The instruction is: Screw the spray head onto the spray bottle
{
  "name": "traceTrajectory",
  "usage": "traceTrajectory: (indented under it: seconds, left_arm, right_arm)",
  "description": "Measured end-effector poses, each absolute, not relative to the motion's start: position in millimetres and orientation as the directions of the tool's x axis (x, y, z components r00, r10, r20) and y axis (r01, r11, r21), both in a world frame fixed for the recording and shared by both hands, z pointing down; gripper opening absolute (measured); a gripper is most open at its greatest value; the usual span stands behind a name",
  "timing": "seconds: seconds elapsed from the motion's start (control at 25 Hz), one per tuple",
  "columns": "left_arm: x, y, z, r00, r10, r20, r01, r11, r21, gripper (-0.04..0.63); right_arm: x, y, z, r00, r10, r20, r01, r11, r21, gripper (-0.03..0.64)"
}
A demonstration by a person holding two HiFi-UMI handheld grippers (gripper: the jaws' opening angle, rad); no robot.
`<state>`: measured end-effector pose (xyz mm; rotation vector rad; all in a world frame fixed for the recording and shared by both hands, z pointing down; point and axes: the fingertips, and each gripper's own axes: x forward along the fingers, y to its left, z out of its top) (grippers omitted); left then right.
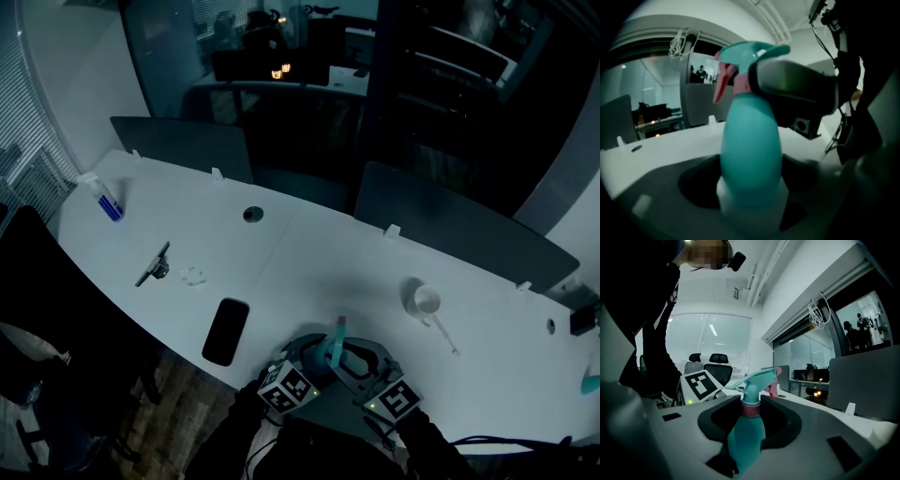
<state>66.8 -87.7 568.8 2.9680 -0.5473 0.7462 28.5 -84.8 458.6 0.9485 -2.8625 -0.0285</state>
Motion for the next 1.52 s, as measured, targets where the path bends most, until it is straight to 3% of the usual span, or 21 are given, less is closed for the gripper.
traceTrajectory:
  seconds: [0.12, 0.28, 0.4, 0.52, 0.64, 0.76, 0.88, 1.08, 1.2, 1.36, 1.52]
  left_arm:
    - [63, -91, 567, 0.771, -0.456, 0.444, -0.483, -0.874, -0.06, 0.392]
    - [53, -96, 562, 0.567, -0.709, 0.419, -0.763, -0.644, -0.056, 0.391]
    - [50, -97, 562, 0.469, -0.777, 0.419, -0.841, -0.538, -0.056, 0.393]
    - [50, -96, 557, 0.604, -0.709, 0.363, -0.748, -0.662, -0.05, 0.401]
    - [58, -95, 550, 0.778, -0.522, 0.35, -0.551, -0.834, -0.019, 0.413]
    - [65, -91, 553, 0.845, -0.373, 0.383, -0.397, -0.918, -0.018, 0.411]
    - [63, -91, 553, 0.816, -0.438, 0.378, -0.443, -0.893, -0.079, 0.396]
    - [54, -95, 548, 0.61, -0.716, 0.339, -0.728, -0.676, -0.118, 0.395]
    - [50, -95, 549, 0.488, -0.803, 0.343, -0.826, -0.552, -0.115, 0.396]
    - [49, -94, 546, 0.586, -0.737, 0.338, -0.746, -0.653, -0.131, 0.404]
    - [61, -92, 549, 0.812, -0.479, 0.334, -0.506, -0.862, -0.005, 0.429]
  right_arm:
    - [28, -85, 460, -0.783, -0.612, 0.115, -0.608, 0.791, 0.071, 0.132]
    - [23, -83, 459, -0.764, -0.637, 0.105, -0.631, 0.771, 0.084, 0.132]
    - [23, -82, 458, -0.759, -0.644, 0.095, -0.639, 0.765, 0.077, 0.132]
    - [21, -82, 460, -0.775, -0.622, 0.114, -0.616, 0.783, 0.089, 0.132]
    - [21, -82, 459, -0.803, -0.585, 0.116, -0.581, 0.811, 0.072, 0.132]
    - [21, -81, 459, -0.819, -0.56, 0.123, -0.556, 0.828, 0.072, 0.132]
    - [20, -81, 459, -0.816, -0.566, 0.119, -0.559, 0.825, 0.085, 0.132]
    - [19, -77, 459, -0.787, -0.61, 0.092, -0.604, 0.793, 0.086, 0.132]
    - [18, -74, 457, -0.781, -0.62, 0.079, -0.612, 0.784, 0.099, 0.132]
    - [15, -75, 460, -0.795, -0.597, 0.103, -0.59, 0.802, 0.092, 0.132]
    - [13, -76, 459, -0.827, -0.551, 0.109, -0.549, 0.834, 0.049, 0.132]
